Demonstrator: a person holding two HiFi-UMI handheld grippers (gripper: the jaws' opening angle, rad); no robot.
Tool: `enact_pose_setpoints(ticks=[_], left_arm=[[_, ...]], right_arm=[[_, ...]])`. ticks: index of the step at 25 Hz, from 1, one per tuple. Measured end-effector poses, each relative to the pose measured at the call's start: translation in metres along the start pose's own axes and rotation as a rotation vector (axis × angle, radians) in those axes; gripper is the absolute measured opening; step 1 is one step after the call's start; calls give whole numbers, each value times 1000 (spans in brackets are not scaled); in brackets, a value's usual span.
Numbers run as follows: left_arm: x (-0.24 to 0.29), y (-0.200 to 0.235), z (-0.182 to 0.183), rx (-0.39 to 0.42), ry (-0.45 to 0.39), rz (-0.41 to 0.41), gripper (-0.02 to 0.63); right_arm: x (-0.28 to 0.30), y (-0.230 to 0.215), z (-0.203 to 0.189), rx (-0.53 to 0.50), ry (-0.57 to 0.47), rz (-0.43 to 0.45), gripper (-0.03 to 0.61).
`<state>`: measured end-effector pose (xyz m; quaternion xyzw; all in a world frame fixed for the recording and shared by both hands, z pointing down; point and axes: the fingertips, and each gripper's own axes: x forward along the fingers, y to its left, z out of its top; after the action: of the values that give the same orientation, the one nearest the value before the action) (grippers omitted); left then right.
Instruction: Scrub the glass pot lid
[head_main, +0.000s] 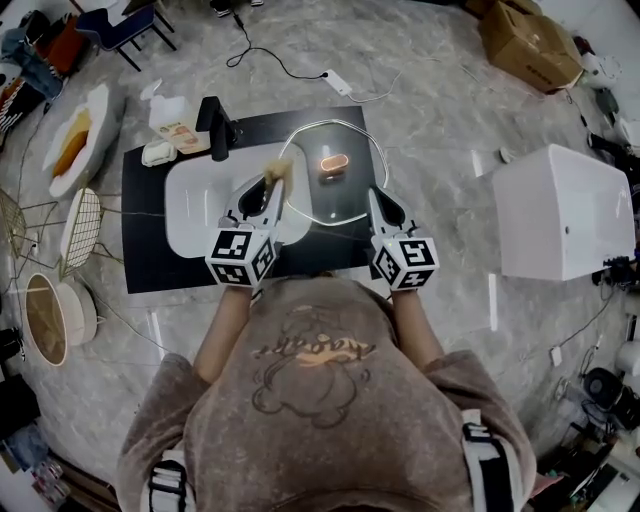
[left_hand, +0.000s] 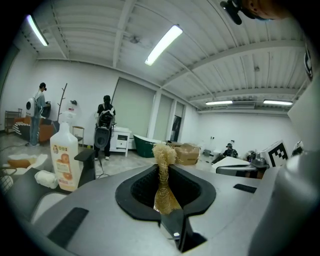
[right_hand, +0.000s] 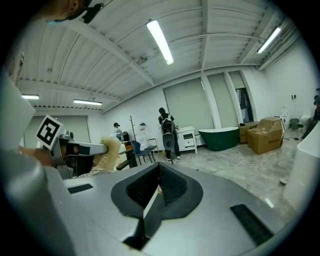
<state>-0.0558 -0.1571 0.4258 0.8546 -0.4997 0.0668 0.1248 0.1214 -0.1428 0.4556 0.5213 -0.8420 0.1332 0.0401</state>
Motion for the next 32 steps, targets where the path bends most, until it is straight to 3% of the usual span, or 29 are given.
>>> enact_pose_setpoints(ticks=[10,12,16,23,27,32], left_arm=[[18,15,-2,-18,22,-42,64],[21,15,-2,-18,28,-50,64],[25,18,-4,-16,37,-63,64],[31,19,-5,-27,50,-81,64],[34,19,-5,-42,53,-87,64],[37,20,-7,-51,56,-86,64]], right_arm=[[20,3,6,-24,7,16,2],[24,6,5,-22,20,42,62],[33,11,3,-49,36,89,113],[48,18,0,-42,82,184,265],[60,20,-7,-58,118,232,304],[81,17,-24,-142,179,278,305]])
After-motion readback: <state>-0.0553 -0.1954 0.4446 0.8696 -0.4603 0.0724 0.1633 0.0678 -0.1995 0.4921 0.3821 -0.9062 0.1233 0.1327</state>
